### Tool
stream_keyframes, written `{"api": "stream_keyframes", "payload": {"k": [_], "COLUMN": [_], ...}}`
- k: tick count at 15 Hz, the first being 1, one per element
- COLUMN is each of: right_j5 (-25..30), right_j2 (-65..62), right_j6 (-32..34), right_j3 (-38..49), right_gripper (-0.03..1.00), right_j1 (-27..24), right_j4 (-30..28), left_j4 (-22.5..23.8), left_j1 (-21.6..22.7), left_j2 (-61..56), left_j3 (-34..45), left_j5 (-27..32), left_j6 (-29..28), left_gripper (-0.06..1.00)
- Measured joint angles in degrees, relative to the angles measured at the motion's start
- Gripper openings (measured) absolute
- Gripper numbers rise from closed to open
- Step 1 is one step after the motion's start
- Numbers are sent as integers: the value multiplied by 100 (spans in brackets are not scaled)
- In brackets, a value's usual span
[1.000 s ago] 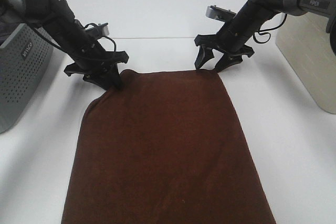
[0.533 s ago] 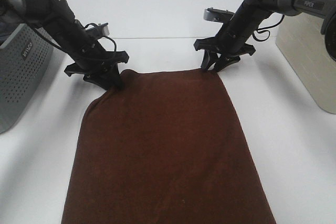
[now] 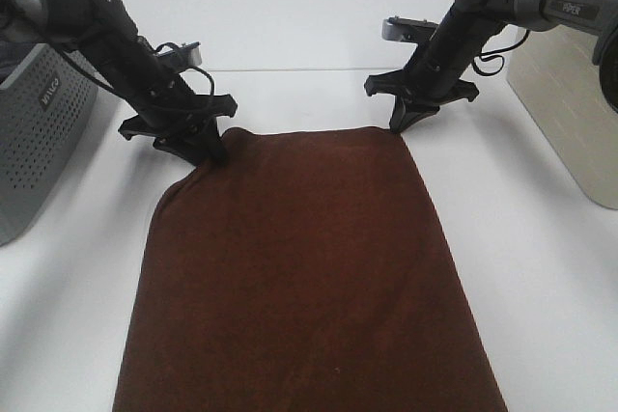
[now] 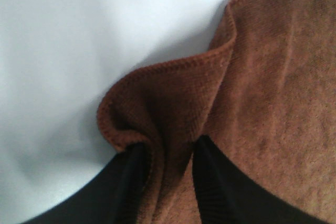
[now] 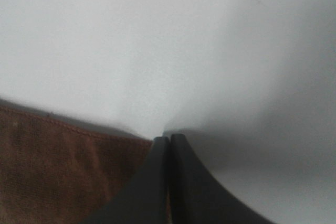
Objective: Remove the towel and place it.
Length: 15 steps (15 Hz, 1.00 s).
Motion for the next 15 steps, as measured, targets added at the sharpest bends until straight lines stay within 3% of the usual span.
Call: {"api": "stream_keyframes", "payload": {"k": [4,6,9,15], "right_j5": [166,327,516,647], "right_j2": [-46,-46,-46,-46], "right_j6": [17,29,57,69], "right_j3": [-160,-235,-355,-1226], "right_gripper": [1,1,1,1], "right_j1": [0,6,6,6], "right_j4": [-155,-286,-521,-619], "left_j4": [11,201,264,304], "left_j1": [-6,-6,-6,-17], "left_j2": [-23,-17,-17,-17], "left_j3": [0,-149,-395,-808], "left_j5": [-34,-34,0,0], "left_j6": [52,57,126,223], "left_gripper": [31,24,2,1]}}
